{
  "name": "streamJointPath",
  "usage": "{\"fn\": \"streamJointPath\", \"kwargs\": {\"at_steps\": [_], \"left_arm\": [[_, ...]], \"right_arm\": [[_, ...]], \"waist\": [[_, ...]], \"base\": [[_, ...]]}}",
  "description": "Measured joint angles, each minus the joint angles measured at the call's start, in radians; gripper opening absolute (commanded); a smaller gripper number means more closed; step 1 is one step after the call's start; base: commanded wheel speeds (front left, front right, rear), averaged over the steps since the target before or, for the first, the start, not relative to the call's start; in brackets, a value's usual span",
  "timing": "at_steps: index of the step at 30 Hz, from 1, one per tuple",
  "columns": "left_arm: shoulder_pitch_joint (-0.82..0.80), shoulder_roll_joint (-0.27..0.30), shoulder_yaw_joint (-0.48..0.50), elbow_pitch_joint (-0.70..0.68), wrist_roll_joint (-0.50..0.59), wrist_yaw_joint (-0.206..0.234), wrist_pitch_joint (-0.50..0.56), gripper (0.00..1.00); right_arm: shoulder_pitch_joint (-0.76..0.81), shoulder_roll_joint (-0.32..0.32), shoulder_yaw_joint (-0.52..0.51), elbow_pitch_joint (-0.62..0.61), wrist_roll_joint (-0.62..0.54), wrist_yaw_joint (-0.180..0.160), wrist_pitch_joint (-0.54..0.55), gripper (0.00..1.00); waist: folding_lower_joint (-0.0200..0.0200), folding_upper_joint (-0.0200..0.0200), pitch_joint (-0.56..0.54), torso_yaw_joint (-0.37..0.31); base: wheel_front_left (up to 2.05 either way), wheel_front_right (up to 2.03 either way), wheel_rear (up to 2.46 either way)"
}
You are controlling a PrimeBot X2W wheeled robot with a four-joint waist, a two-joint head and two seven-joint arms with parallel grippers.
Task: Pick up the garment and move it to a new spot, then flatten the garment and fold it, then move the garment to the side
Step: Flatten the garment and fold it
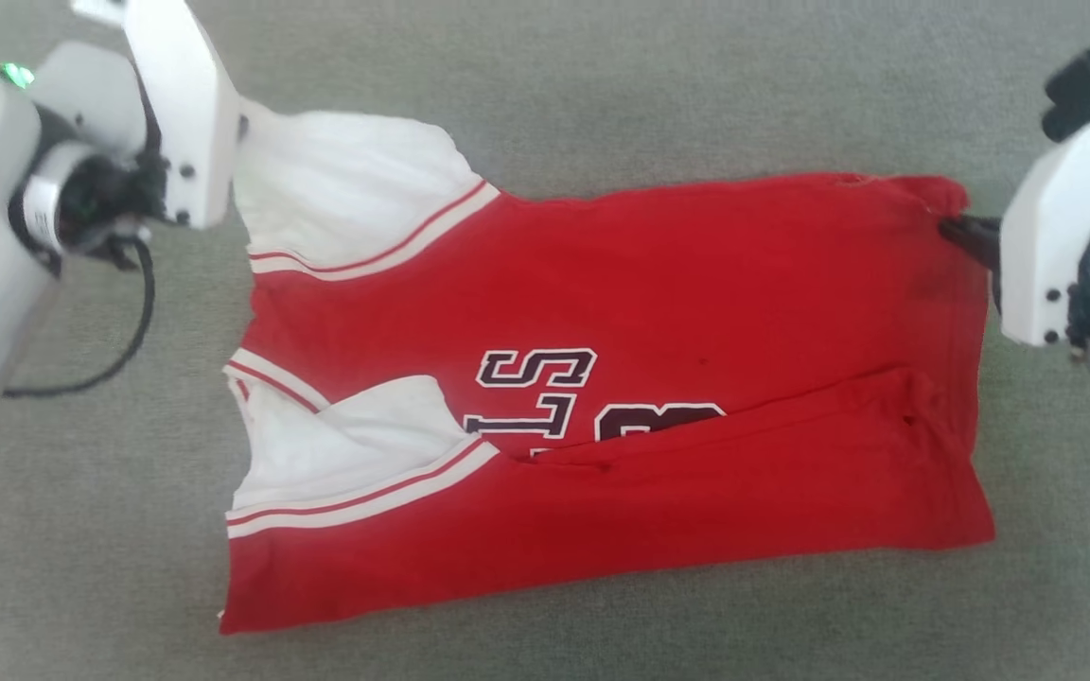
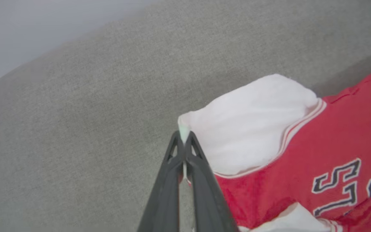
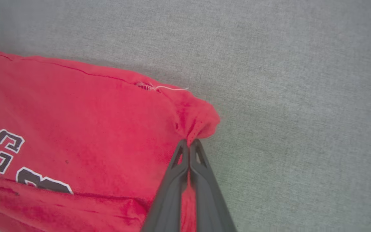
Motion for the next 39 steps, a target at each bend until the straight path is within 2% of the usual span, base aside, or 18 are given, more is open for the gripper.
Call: {"fn": "streamJointPath", "kwargs": {"at_steps": [4, 11, 14, 18, 23, 29, 30, 31, 32, 34, 35, 36, 39], "left_arm": [[0.083, 0.078, -0.002, -0.216, -0.002, 0.08, 0.024, 0.0], [0.244, 0.241, 0.001, -0.62, -0.008, 0.251, 0.058, 0.0], [0.315, 0.298, -0.002, -0.75, -0.01, 0.316, 0.058, 0.0], [0.411, 0.338, -0.009, -0.844, -0.027, 0.382, 0.042, 0.0], [0.516, 0.338, -0.029, -0.845, -0.072, 0.398, 0.002, 0.0], [0.574, 0.288, -0.044, -0.723, -0.099, 0.361, -0.056, 0.0], [0.575, 0.273, -0.04, -0.697, -0.105, 0.352, -0.067, 0.0], [0.576, 0.265, -0.039, -0.678, -0.108, 0.341, -0.076, 0.0], [0.576, 0.261, -0.037, -0.659, -0.108, 0.333, -0.089, 0.07], [0.579, 0.251, -0.026, -0.626, -0.11, 0.324, -0.112, 0.31], [0.581, 0.248, -0.024, -0.618, -0.11, 0.319, -0.127, 0.64], [0.583, 0.244, -0.019, -0.611, -0.11, 0.317, -0.139, 1.0], [0.591, 0.239, -0.001, -0.608, -0.114, 0.309, -0.185, 1.0]], "right_arm": [[0.083, -0.006, -0.064, -0.097, -0.01, 0.0, 0.039, 0.0], [0.245, 0.016, -0.197, -0.255, -0.03, 0.0, 0.12, 0.0], [0.312, 0.045, -0.243, -0.301, -0.034, 0.0, 0.148, 0.0], [0.389, 0.082, -0.285, -0.327, -0.042, 0.0, 0.175, 0.0], [0.45, 0.128, -0.297, -0.309, -0.051, 0.0, 0.174, 0.0], [0.453, 0.145, -0.271, -0.239, -0.067, 0.0, 0.128, 0.0], [0.447, 0.145, -0.267, -0.224, -0.072, 0.0, 0.118, 0.17], [0.441, 0.145, -0.263, -0.216, -0.077, 0.0, 0.106, 0.57], [0.436, 0.145, -0.258, -0.211, -0.079, 0.0, 0.098, 1.0], [0.431, 0.145, -0.247, -0.199, -0.08, 0.0, 0.089, 1.0], [0.428, 0.144, -0.242, -0.196, -0.08, 0.0, 0.082, 1.0], [0.427, 0.142, -0.241, -0.193, -0.079, 0.0, 0.081, 1.0], [0.428, 0.138, -0.243, -0.201, -0.075, 0.0, 0.067, 1.0]], "waist": [[0.0, 0.0, -0.023, 0.019], [-0.0001, 0.0, -0.049, 0.045], [0.0, 0.0, -0.05, 0.05], [0.0, 0.0, -0.047, 0.054], [0.0, 0.0, -0.045, 0.053], [0.0, 0.0, -0.049, 0.046], [0.0, 0.0, -0.051, 0.045], [0.0, 0.0, -0.054, 0.044], [0.0, 0.0, -0.058, 0.043], [0.0, 0.0, -0.069, 0.041], [0.0, 0.0, -0.075, 0.041], [0.0, 0.0, -0.081, 0.04], [0.0, 0.0, -0.102, 0.039]], "base": [[0.0, 0.0, 0.0], [0.0, 0.0, 0.0], [0.0, 0.0, 0.0], [0.0, 0.0, 0.0], [0.0, 0.0, 0.0], [0.0, 0.0, 0.0], [0.0, 0.0, 0.0], [0.0, 0.0, 0.0], [0.0, 0.0, 0.0], [0.0, 0.0, 0.0], [0.0, 0.0, 0.0], [0.0, 0.0, 0.0], [0.0, 0.0, 0.0]]}}
